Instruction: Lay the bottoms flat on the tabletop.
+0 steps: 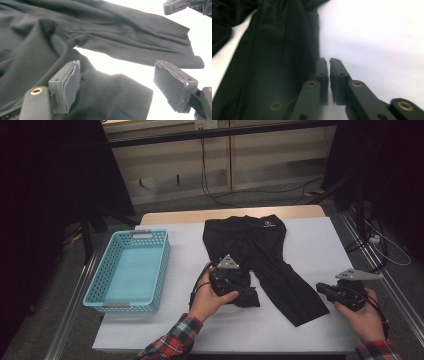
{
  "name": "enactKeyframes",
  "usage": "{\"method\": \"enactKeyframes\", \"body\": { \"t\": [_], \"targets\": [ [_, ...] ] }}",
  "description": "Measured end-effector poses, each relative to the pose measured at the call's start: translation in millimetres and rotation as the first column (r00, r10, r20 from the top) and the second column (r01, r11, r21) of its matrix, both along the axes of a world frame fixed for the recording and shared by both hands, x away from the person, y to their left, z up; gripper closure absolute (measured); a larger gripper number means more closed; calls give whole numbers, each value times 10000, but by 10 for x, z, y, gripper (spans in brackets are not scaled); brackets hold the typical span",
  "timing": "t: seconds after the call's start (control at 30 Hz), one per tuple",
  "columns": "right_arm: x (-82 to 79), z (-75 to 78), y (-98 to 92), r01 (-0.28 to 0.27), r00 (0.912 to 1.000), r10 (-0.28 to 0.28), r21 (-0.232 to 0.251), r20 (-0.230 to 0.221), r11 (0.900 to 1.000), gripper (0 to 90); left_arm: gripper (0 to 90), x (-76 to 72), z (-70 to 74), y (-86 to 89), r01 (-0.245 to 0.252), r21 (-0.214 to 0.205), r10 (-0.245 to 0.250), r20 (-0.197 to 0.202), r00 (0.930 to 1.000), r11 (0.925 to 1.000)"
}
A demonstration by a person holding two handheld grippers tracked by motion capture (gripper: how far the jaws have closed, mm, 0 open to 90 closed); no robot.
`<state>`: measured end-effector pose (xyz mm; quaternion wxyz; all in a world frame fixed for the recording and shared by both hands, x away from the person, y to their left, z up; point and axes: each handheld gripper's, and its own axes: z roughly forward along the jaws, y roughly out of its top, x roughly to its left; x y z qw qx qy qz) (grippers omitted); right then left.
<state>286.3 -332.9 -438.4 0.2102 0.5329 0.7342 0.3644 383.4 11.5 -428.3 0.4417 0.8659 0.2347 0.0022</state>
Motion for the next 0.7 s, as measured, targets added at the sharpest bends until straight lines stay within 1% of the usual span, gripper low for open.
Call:
{"method": "enactKeyframes", "body": {
  "t": [0.07,0.13,0.17,0.2,0.27,0.3,0.37,0.4,0.47,0.5,0.53,0.57,0.6,0.63,0.7],
  "targets": [
    [2,8,49,-122,9999,122,-52,90,9999,800,232,-13,-31,-75,71,-51,-70,133,9999,10000],
    [7,9,84,-160,9998,160,-11,125,9999,714,239,-27,-57,-159,250,57,-252,317,9992,9997],
    [9,10,93,-139,9998,139,11,169,9999,688,242,-38,-71,-202,340,73,-343,391,9986,9994],
    [10,11,99,-127,9997,127,2,208,9999,669,256,-51,-85,-249,488,22,-489,418,9979,9988],
    [12,15,111,-154,9994,152,79,306,9998,604,274,-81,-110,-338,813,155,-819,484,9955,9966],
    [13,15,114,-151,9995,147,122,290,9998,573,286,-103,-126,-386,876,122,-882,520,9947,9961],
    [15,8,116,-158,9996,153,216,221,9996,529,324,-126,-141,-458,1114,257,-1126,501,9924,9934],
    [16,3,118,-163,9997,158,275,170,9995,515,327,-137,-156,-492,1071,113,-1075,509,9929,9942],
    [18,-6,118,-103,9998,99,254,162,9996,474,355,-164,-175,-554,1164,193,-1175,744,9903,9930],
    [19,-7,116,-112,9998,108,268,156,9996,473,359,-178,-182,-577,1256,279,-1275,787,9887,9917],
    [19,-9,113,-130,9997,125,285,188,9995,463,365,-200,-196,-606,1316,237,-1331,826,9877,9910],
    [19,-9,111,-107,9997,101,284,216,9995,441,370,-216,-206,-631,1459,393,-1490,927,9845,9885],
    [21,-10,110,-97,9997,91,269,216,9996,422,370,-235,-219,-657,1511,411,-1545,956,9834,9877],
    [20,-12,111,-62,9998,57,260,204,9996,413,370,-245,-223,-673,1612,516,-1655,950,9816,9856],
    [20,-15,110,-35,9998,31,227,201,9997,406,365,-270,-235,-710,1745,556,-1788,856,9802,9831]
  ]
}}
